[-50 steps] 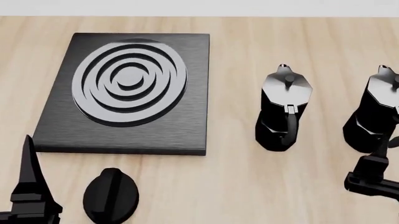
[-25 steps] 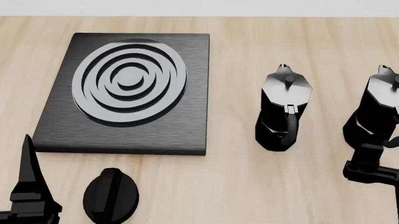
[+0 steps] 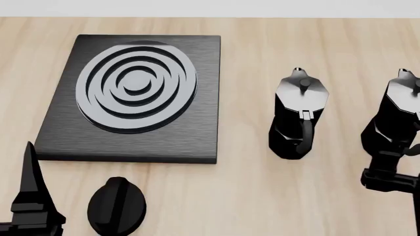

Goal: Put the right moka pot on the stove.

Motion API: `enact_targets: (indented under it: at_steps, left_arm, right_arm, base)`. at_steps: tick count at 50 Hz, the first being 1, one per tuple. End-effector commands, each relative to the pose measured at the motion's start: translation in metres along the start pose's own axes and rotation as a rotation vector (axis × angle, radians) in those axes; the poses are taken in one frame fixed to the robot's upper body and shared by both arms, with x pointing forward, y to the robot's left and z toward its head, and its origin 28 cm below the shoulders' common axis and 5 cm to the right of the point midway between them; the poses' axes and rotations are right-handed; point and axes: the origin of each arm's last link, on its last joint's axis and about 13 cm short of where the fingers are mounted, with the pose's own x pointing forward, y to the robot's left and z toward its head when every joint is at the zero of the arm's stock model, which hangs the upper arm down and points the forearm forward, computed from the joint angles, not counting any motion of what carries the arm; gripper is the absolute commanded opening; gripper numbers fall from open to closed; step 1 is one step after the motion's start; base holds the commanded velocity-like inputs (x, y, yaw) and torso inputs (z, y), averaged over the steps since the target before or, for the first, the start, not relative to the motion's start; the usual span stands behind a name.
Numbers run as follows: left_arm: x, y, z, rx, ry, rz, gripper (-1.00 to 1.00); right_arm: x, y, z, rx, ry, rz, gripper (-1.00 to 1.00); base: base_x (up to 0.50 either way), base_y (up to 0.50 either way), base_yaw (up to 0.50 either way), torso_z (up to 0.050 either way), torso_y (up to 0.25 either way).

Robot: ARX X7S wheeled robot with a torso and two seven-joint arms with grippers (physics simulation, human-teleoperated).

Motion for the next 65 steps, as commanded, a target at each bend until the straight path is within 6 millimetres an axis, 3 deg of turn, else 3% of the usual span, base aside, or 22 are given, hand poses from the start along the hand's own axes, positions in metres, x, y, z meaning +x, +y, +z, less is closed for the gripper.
enact_targets:
  at_steps: [1,36,37,52,65]
  left_arm:
    - [0.000,0.000,0.000,-0.003,-0.002,0.000,1.00]
    - [0.000,0.000,0.001,0.000,-0.004,-0.001,1.00]
    - [0.000,0.000,0.002,0.000,-0.004,-0.001,1.00]
    - [0.000,-0.001,0.001,0.006,-0.005,-0.002,1.00]
    - [0.000,-0.001,0.001,-0.001,0.005,-0.003,1.00]
  right_arm:
    - [0.007,0.001,-0.005,-0.015,0.024,0.001,1.00]
    - [0.027,0.002,-0.008,-0.035,0.042,-0.018,1.00]
    - [0.027,0.002,-0.008,-0.035,0.042,-0.018,-1.00]
    - [0.016,0.001,-0.002,-0.016,0.023,-0.017,-1.00]
    - [-0.018,-0.001,0.019,0.018,-0.058,0.029,-1.00]
  base:
    - [0.00,0.00,0.00,0.000,0.000]
    - [0.00,0.00,0.00,0.000,0.000]
    - [0.00,0.00,0.00,0.000,0.000]
    - [0.00,0.00,0.00,0.000,0.000]
    - [0.00,0.00,0.00,0.000,0.000]
